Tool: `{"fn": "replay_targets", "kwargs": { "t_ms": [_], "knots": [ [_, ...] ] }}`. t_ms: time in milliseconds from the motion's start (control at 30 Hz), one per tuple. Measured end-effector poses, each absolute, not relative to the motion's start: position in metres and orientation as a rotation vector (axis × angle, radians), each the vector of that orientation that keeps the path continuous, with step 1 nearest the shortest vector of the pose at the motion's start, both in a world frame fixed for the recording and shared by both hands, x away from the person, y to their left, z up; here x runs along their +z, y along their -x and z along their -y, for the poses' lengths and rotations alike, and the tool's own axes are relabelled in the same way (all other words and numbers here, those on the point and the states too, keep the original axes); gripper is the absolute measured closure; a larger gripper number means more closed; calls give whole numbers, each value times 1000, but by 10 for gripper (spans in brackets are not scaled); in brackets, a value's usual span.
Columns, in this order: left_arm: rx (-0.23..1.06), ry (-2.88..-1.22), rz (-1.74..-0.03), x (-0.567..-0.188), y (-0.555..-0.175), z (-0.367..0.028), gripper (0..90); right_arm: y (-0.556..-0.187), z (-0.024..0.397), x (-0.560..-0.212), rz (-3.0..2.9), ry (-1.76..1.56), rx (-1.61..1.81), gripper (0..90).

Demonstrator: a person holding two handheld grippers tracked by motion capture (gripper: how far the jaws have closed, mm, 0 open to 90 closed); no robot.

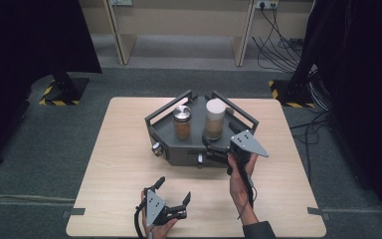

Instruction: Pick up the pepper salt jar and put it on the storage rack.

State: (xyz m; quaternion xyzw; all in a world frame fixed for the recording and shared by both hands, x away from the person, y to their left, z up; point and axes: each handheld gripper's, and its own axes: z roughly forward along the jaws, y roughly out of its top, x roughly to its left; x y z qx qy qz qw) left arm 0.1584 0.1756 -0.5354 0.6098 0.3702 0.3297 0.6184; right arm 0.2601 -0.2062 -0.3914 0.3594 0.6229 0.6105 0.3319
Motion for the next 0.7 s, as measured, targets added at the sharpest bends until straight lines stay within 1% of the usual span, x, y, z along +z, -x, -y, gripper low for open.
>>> {"fn": "replay_targets", "kwargs": {
  "t_ms": [167, 433, 700],
  "knots": [
    [758, -1402, -853, -535, -158, -175, 3, -251, 212, -400, -1620, -940, 1623, 25],
    [762, -1404, -852, -535, -158, -175, 3, -226, 226, -430, -1627, -941, 1651, 24],
    [760, -1402, -852, -536, -158, -175, 3, -210, 232, -455, -1616, -978, 1648, 24]
  ]
}}
